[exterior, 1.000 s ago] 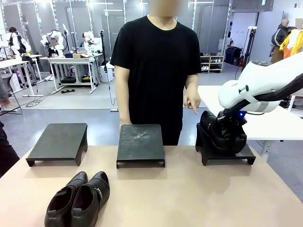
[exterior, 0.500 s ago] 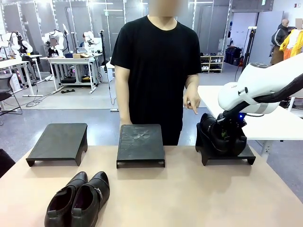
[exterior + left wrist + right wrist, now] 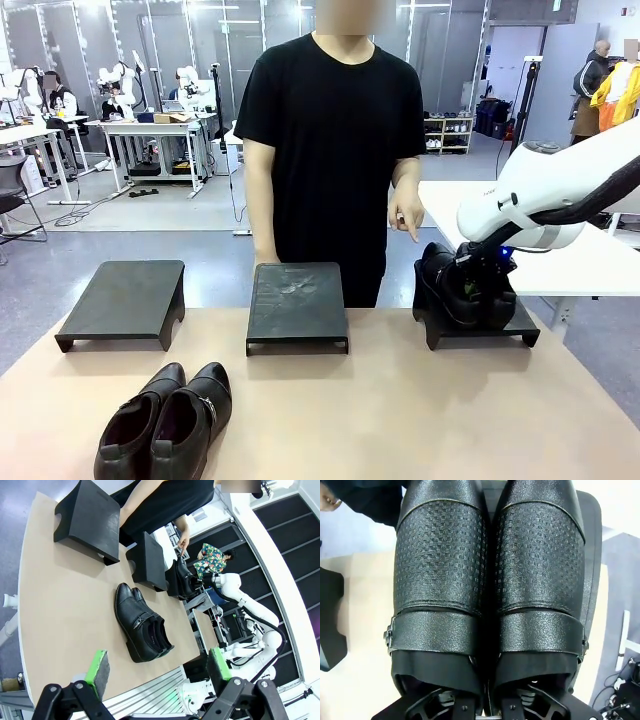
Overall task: Place the shoes on the stand as instructed by the person.
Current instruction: Pick up one pair of Shoes and place it on the Shoes Stand indicated by the person.
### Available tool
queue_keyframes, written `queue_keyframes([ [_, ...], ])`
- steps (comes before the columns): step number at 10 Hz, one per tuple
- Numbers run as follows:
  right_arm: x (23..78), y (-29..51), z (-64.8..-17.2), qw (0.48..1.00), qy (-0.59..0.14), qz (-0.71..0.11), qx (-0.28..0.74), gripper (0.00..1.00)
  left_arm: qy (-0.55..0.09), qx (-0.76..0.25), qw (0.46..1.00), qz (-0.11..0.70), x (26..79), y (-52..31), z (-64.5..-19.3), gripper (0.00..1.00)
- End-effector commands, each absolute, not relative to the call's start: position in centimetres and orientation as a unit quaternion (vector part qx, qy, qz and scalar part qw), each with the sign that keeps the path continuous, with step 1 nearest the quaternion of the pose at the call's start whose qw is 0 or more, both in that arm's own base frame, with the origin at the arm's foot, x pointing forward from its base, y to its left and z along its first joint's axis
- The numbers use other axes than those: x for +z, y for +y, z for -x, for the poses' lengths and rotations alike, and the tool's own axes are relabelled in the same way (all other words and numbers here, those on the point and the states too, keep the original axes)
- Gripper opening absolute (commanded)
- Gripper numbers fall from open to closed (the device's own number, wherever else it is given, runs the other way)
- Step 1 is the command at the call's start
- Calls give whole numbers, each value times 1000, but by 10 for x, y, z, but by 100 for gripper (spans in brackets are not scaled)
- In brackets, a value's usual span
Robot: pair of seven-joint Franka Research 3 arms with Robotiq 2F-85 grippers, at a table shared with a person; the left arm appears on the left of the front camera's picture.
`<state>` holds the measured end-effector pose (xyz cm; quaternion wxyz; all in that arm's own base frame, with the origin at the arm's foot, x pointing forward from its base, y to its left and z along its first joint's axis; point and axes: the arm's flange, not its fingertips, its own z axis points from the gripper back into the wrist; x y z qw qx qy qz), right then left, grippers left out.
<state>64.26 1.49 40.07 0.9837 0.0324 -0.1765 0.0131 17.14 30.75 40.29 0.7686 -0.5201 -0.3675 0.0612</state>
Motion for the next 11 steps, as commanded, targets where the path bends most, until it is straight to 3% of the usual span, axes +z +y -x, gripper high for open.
queue_keyframes([
  [1, 403, 17, -640, 979, -199, -38, 10, 45, -378, 54, 762, 523, 404, 312, -173, 100],
  [3, 404, 16, -636, 979, -202, -38, 9, 94, -378, 54, 762, 523, 404, 312, -173, 100],
  [4, 405, 18, -631, 979, -199, -33, 8, 100, -378, 54, 762, 523, 404, 312, -173, 100],
  [11, 418, 15, -622, 981, -193, -31, 13, 100, -378, 54, 762, 523, 404, 312, -173, 100],
])
